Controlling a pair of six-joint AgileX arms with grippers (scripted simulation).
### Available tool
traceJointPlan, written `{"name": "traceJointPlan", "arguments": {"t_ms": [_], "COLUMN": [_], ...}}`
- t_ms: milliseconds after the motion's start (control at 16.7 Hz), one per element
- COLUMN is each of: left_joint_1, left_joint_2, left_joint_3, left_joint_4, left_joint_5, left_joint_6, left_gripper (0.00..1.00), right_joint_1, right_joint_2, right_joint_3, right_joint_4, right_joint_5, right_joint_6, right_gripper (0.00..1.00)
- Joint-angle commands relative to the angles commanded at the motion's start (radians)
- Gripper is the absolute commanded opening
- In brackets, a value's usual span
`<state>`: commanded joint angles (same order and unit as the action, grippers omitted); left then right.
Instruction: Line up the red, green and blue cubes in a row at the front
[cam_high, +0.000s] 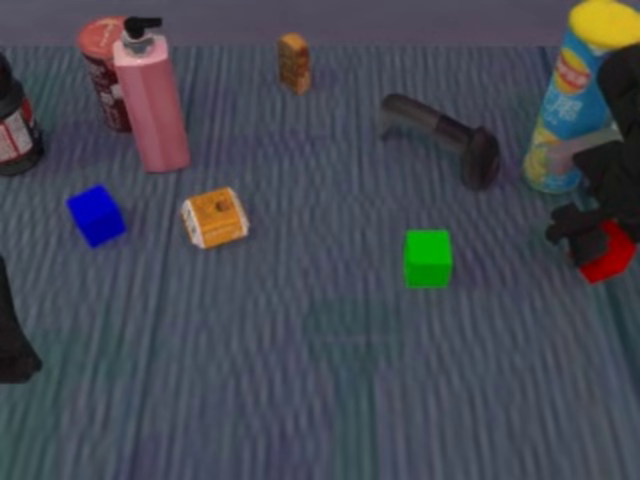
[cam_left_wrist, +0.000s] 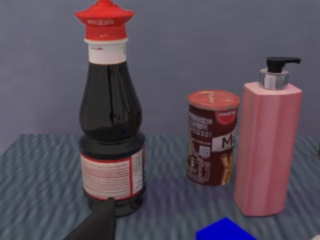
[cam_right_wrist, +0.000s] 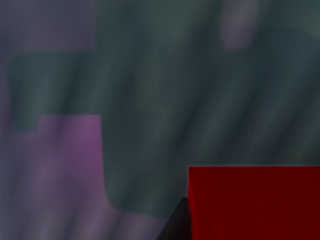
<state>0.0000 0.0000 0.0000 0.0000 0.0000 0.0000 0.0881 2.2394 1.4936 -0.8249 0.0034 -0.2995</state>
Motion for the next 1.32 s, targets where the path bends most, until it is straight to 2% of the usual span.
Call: {"name": "traceJointPlan", "arguments": {"t_ms": [420,840,1140,1320], "left_joint_1": [0.0,0.0,0.0,0.0], "left_joint_2": [0.0,0.0,0.0,0.0], "left_joint_3": [0.0,0.0,0.0,0.0], "left_joint_4": [0.0,0.0,0.0,0.0], "left_joint_5": [0.0,0.0,0.0,0.0], "left_joint_6": [0.0,0.0,0.0,0.0], "left_gripper": [1.0,1.0,1.0,1.0], "right_joint_1": [0.001,0.007,0.003,0.058], "right_joint_2": [-0.038,-0.122,-0.122,-0.101], "right_joint_3": [0.023,0.15,0.153,0.189], "right_joint_4": [-0.031,-0.246,-0.25,-0.267], "right_joint_5": [-0.009,-0.01,-0.01,-0.008], "right_joint_6": [0.004,0.004,0.007,0.072], "right_gripper": [0.0,0.0,0.0,0.0]}}
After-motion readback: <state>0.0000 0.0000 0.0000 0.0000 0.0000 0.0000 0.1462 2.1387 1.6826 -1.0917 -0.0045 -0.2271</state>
